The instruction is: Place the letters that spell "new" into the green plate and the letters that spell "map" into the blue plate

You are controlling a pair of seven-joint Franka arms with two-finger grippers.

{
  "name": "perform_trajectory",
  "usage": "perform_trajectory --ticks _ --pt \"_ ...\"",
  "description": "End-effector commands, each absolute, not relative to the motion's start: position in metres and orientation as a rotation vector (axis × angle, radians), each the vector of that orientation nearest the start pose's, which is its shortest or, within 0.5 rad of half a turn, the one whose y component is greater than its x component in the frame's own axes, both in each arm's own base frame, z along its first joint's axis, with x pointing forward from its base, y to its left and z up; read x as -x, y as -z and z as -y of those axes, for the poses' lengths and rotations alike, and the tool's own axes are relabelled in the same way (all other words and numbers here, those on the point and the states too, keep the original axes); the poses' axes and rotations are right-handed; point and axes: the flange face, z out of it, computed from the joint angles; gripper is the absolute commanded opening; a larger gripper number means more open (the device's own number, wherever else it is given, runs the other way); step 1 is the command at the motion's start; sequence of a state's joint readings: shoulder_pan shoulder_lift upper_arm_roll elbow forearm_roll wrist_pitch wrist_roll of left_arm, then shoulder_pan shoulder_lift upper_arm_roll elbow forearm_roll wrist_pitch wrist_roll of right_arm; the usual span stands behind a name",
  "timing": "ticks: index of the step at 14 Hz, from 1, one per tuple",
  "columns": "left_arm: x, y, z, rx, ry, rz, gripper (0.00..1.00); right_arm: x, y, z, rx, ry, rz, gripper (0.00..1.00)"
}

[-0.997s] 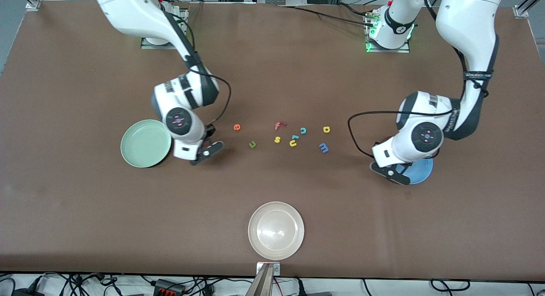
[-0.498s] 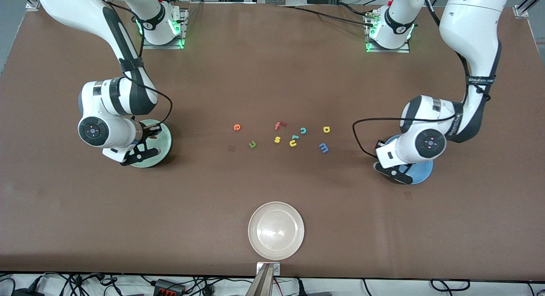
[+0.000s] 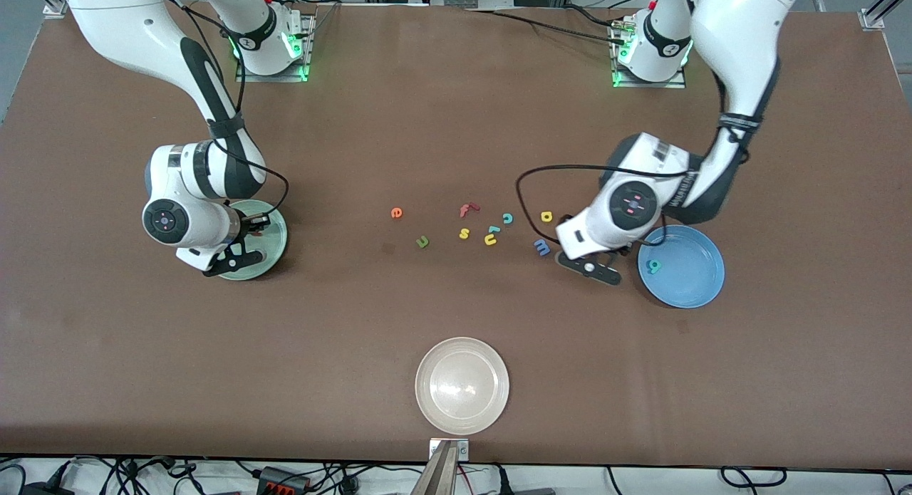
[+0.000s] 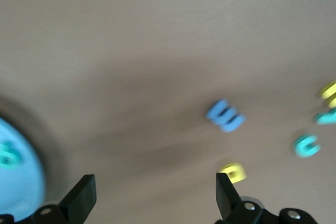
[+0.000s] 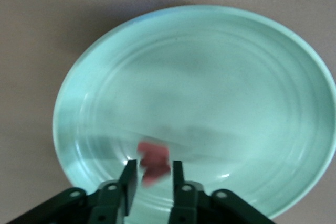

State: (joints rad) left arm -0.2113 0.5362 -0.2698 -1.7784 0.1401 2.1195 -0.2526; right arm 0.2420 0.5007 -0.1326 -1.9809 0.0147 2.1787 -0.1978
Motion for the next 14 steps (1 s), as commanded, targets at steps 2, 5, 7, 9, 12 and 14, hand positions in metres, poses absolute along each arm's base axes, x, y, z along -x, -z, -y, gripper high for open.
perform_trajectory --ticks 2,5,7,9,12,14 --pt "-0.551 -0.217 0.333 3.082 -0.211 -0.093 1.00 -0.577 -0.237 -0.090 3.122 -0.381 0.427 1.00" --pt "-0.554 -0.213 0.340 3.078 -0.157 0.352 1.00 -0.569 -0.247 -0.156 3.147 -0.323 0.349 1.00" --pt "-0.567 -0.214 0.323 3.080 -0.135 0.463 1.00 -0.560 -0.247 -0.196 3.105 -0.294 0.174 1.00" --pt "-0.572 -0.201 0.313 3.082 -0.155 0.507 1.00 -0.549 -0.244 -0.232 3.099 -0.268 0.099 1.00" --pt "-0.571 -0.180 0.313 3.090 -0.169 0.516 0.88 -0.530 -0.223 -0.287 3.116 -0.191 -0.040 1.00" --pt "-0.570 -0.174 0.314 3.092 -0.174 0.515 0.58 -0.513 -0.206 -0.322 3.122 -0.156 -0.093 1.00"
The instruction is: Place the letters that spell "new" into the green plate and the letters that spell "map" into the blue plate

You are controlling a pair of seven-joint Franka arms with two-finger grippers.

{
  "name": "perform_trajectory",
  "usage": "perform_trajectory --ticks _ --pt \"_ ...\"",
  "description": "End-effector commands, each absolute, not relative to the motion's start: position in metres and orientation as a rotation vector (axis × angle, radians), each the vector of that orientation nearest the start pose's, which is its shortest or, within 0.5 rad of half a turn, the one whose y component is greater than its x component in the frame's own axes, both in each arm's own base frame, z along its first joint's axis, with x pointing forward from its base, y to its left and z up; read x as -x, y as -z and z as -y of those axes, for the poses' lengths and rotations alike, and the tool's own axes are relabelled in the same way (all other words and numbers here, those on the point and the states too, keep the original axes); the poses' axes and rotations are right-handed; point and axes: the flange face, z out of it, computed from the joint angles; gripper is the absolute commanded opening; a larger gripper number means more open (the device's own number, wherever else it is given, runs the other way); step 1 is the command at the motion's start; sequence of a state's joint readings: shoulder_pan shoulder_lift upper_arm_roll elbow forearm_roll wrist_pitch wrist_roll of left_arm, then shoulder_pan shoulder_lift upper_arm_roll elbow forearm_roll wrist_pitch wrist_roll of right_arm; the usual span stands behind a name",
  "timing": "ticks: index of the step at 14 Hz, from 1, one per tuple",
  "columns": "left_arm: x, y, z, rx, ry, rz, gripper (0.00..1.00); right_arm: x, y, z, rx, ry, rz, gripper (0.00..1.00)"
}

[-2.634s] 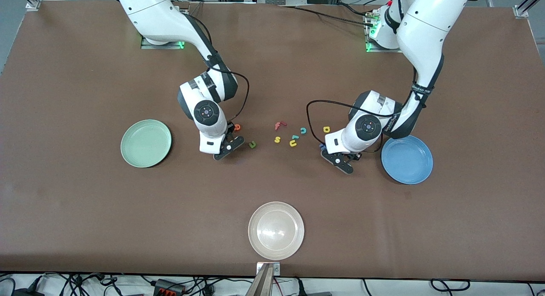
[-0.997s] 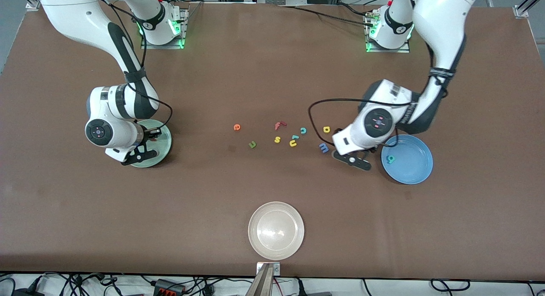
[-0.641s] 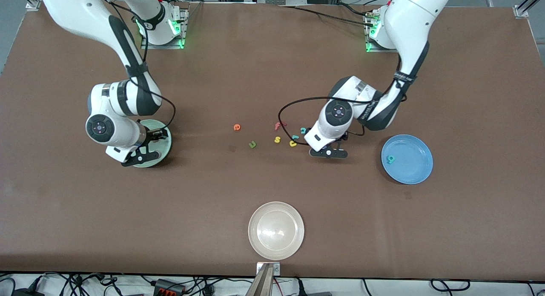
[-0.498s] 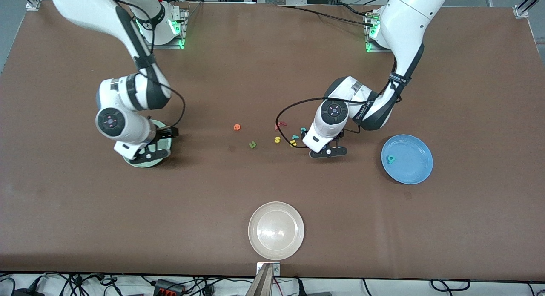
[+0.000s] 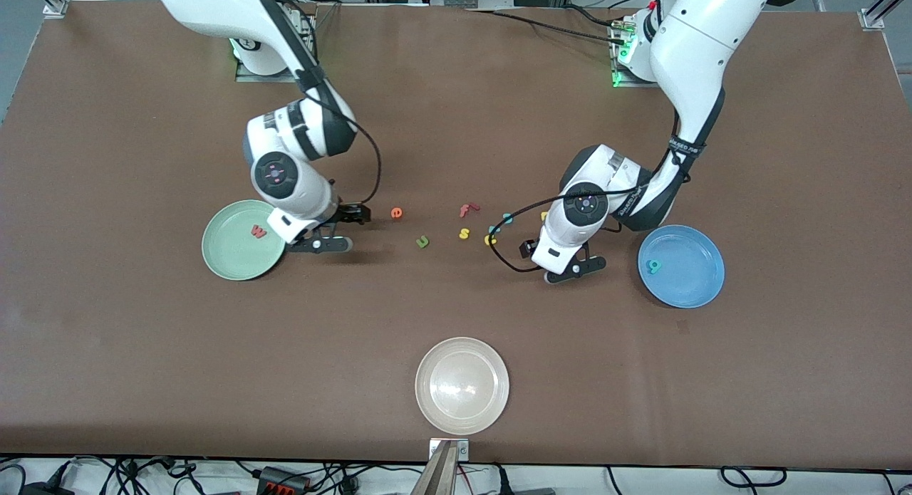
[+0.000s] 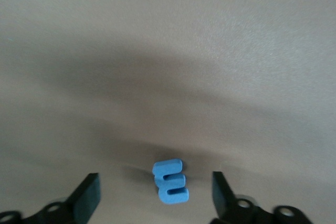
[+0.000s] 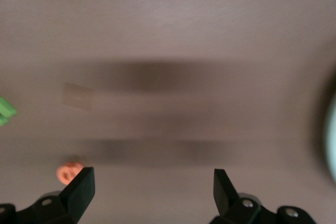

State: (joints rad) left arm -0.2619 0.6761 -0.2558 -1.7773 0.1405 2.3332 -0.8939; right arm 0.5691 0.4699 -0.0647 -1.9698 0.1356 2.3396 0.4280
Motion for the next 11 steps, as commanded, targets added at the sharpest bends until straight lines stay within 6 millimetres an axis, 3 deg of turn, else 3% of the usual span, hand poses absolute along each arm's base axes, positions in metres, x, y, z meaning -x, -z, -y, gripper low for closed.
perform_trajectory --ticks 1,4,6,8,11 --pt "-0.570 -0.173 0.314 3.092 -0.176 0.510 0.45 -0.506 -0.201 -0.333 3.123 -0.149 -0.118 1.00" --pt "-0.568 -0.170 0.316 3.088 -0.184 0.509 0.13 -0.492 -0.198 -0.354 3.129 -0.151 -0.102 0.98" --pt "-0.570 -0.174 0.313 3.088 -0.181 0.509 0.02 -0.487 -0.199 -0.364 3.127 -0.146 -0.077 0.90" --pt "-0.577 -0.192 0.307 3.097 -0.147 0.485 0.01 -0.488 -0.194 -0.374 3.128 -0.140 -0.056 0.84" --pt "-0.596 -0.242 0.271 3.072 -0.177 0.304 0.01 -0.486 -0.185 -0.388 3.130 -0.131 -0.020 0.74"
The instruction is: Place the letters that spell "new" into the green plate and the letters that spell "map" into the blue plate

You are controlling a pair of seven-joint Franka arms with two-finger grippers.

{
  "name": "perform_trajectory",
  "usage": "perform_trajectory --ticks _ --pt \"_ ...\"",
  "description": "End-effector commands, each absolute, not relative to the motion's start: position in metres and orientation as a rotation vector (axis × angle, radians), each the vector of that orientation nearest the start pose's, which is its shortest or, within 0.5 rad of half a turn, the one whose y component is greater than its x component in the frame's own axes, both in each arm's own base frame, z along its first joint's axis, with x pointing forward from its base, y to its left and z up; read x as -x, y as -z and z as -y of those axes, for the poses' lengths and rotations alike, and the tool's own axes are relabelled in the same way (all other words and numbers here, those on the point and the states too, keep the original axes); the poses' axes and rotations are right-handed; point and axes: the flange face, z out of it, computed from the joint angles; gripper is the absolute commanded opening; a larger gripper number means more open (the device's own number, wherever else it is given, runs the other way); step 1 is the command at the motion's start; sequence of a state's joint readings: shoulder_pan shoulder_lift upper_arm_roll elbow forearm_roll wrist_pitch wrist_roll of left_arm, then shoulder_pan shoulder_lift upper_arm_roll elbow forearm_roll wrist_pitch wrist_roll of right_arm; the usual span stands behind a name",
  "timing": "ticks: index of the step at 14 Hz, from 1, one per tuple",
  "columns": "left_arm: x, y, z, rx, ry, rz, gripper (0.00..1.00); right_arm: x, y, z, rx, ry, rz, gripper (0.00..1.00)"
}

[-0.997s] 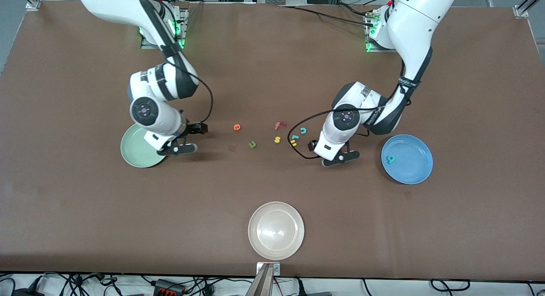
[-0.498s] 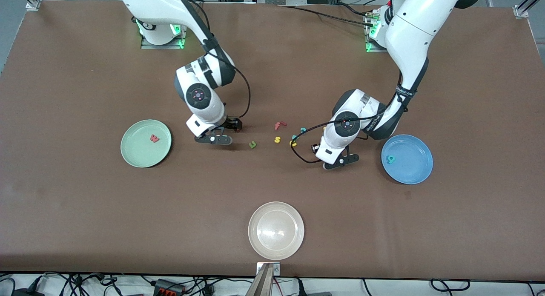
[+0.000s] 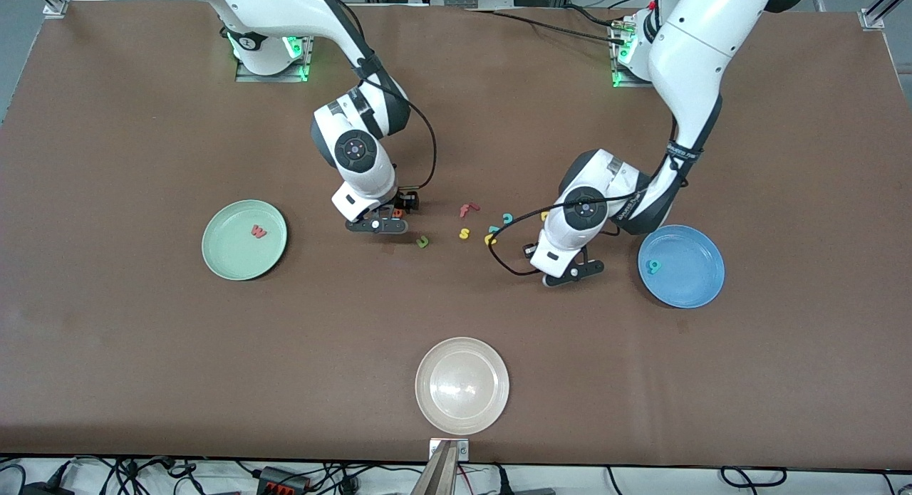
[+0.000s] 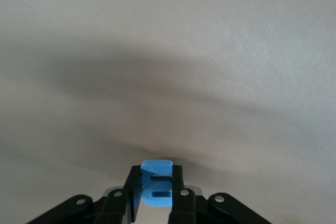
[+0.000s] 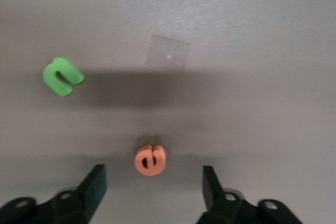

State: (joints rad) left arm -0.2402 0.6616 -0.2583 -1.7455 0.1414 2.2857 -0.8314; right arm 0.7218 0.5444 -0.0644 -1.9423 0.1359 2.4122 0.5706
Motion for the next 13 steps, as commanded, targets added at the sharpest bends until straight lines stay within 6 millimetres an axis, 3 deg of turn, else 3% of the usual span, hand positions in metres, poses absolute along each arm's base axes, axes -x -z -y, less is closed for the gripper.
perform_trajectory --ticks 1,2,4,7,8,12,13 --pt "-0.601 -0.257 0.255 3.050 -0.236 0.205 0.01 -0.487 -0.183 -0.388 3.129 -0.123 -0.016 0.72" --pt "-0.610 -0.269 0.233 3.033 -0.289 0.141 0.01 -0.485 -0.178 -0.388 3.132 -0.128 -0.014 0.72" --pt "-0.624 -0.287 0.169 3.019 -0.388 0.029 0.01 -0.482 -0.173 -0.390 3.137 -0.135 -0.003 0.69" --pt "-0.634 -0.282 0.086 3.052 -0.448 -0.202 0.01 -0.482 -0.171 -0.390 3.137 -0.134 -0.003 0.62" --pt "-0.633 -0.274 0.068 3.056 -0.466 -0.260 0.01 -0.482 -0.170 -0.390 3.137 -0.132 -0.003 0.56" --pt "-0.604 -0.225 0.048 2.969 -0.404 -0.393 0.03 -0.486 -0.170 -0.386 3.139 -0.135 0.007 0.17" --pt "-0.600 -0.219 0.039 2.978 -0.399 -0.383 0.06 -0.487 -0.170 -0.382 3.140 -0.138 -0.003 0.14"
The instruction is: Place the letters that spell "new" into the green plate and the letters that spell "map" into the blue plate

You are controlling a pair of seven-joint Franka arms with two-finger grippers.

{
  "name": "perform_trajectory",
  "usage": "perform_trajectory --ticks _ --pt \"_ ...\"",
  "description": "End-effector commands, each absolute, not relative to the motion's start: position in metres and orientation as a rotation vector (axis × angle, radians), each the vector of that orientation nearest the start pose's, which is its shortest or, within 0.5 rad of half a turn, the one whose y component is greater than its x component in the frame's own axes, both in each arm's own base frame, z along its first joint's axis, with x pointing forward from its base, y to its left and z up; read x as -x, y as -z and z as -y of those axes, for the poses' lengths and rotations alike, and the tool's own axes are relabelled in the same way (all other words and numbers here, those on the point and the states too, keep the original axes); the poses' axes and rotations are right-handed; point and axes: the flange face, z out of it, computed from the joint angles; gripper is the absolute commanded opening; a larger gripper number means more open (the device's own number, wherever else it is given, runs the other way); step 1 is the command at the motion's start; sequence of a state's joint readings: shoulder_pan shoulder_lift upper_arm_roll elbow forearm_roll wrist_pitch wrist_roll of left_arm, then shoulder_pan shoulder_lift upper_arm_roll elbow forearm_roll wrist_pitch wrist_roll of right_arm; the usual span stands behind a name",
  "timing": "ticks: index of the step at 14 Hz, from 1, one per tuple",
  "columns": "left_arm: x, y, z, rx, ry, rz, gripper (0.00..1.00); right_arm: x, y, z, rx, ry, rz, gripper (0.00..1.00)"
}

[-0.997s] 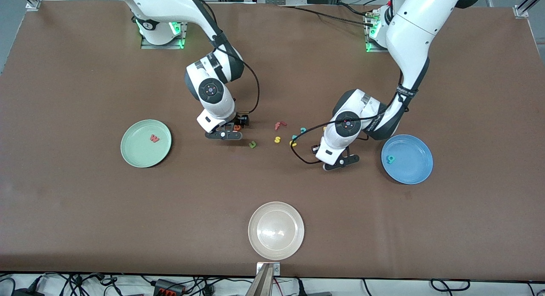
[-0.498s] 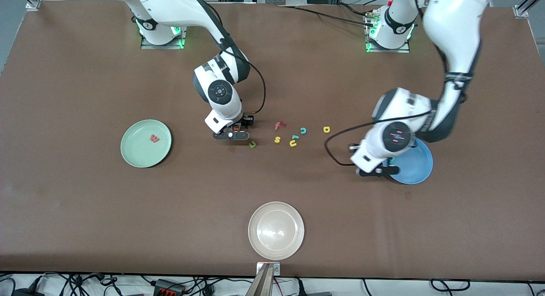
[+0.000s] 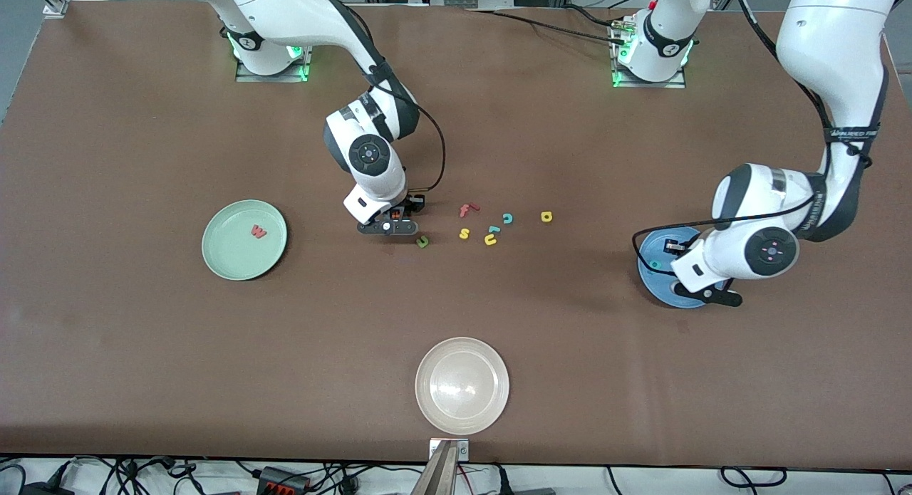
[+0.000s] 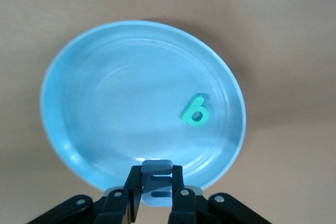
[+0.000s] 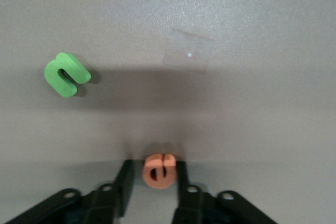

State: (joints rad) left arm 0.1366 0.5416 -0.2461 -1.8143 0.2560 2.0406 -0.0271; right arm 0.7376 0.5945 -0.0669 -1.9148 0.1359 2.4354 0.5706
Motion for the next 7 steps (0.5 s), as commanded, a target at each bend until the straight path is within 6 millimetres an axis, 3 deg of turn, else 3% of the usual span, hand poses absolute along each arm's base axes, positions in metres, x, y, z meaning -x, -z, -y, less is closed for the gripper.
perform_trajectory --ticks 1,2,3,5,6,7 --pt "-0.599 -0.216 0.037 2.981 -0.396 -0.389 0.12 -0.490 -0.175 -0.380 3.139 -0.131 -0.009 0.11" --pt "-0.599 -0.215 0.037 2.981 -0.396 -0.389 0.35 -0.494 -0.184 -0.378 3.132 -0.112 -0.014 0.09" --pt "-0.600 -0.214 0.036 2.976 -0.394 -0.393 0.99 -0.505 -0.194 -0.366 3.131 -0.095 -0.041 0.06" --pt "-0.602 -0.221 0.042 2.971 -0.385 -0.408 1.00 -0.530 -0.220 -0.324 3.146 -0.133 -0.118 0.05" --pt "-0.603 -0.231 0.048 2.968 -0.379 -0.404 1.00 -0.543 -0.234 -0.294 3.155 -0.168 -0.110 0.05" --pt "-0.601 -0.245 0.066 2.970 -0.367 -0.438 1.00 -0.557 -0.246 -0.253 3.166 -0.227 -0.110 0.05"
